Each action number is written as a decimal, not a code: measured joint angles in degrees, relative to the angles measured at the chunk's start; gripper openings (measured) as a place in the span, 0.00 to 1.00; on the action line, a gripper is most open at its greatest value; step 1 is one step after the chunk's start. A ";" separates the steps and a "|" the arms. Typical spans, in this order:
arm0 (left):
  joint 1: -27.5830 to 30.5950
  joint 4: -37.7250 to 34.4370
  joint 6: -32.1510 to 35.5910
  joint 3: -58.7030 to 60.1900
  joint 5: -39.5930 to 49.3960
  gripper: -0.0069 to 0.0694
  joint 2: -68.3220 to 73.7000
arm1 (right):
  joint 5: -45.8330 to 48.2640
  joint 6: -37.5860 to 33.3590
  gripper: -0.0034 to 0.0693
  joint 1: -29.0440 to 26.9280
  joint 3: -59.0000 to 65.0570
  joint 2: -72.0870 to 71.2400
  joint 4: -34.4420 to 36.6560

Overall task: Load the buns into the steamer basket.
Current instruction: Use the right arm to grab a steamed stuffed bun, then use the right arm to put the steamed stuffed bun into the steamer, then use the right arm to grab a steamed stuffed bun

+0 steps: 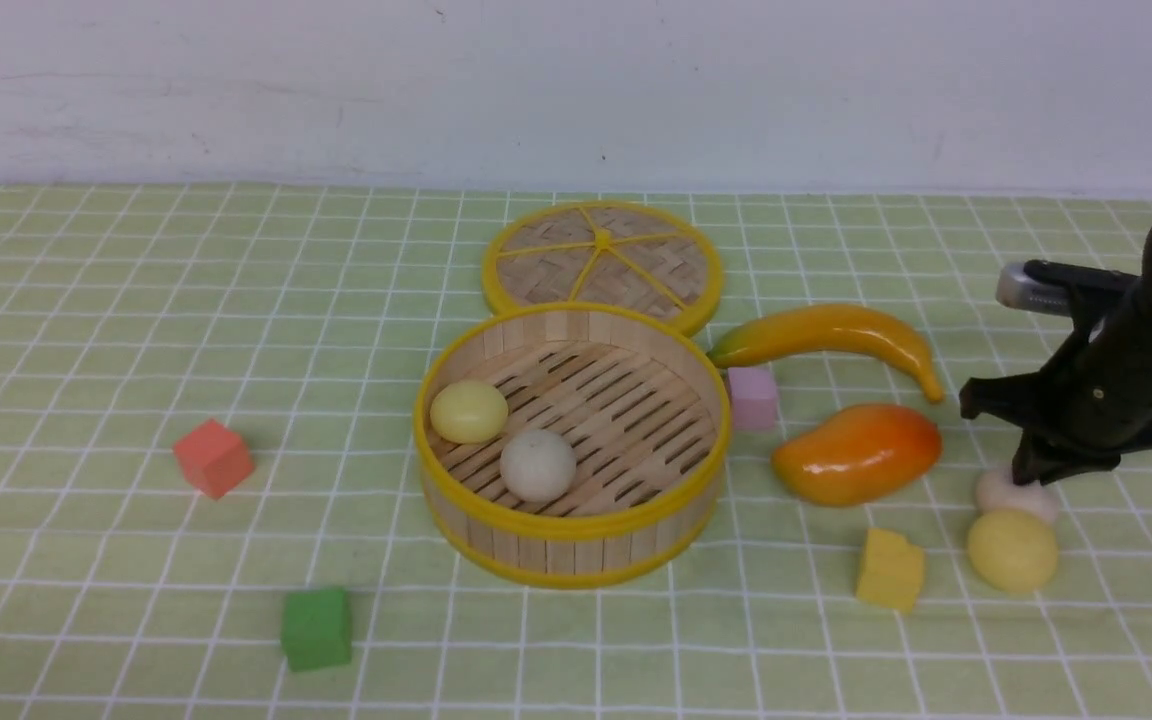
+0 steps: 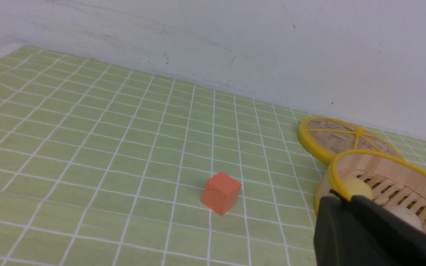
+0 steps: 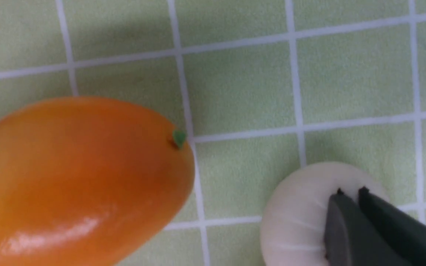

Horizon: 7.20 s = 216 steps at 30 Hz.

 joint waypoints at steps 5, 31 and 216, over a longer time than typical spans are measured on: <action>0.00 0.13 0.00 0.00 -1.90 0.14 0.00 | 1.31 -0.44 0.05 0.00 -0.05 -3.66 -0.53; 0.00 0.29 0.00 0.88 -1.90 0.16 0.00 | -3.63 -9.67 0.05 21.96 -19.68 0.06 13.82; 9.09 -37.88 44.78 12.50 0.69 0.36 -2.95 | -9.71 13.97 0.06 3.06 15.44 -8.65 -1.00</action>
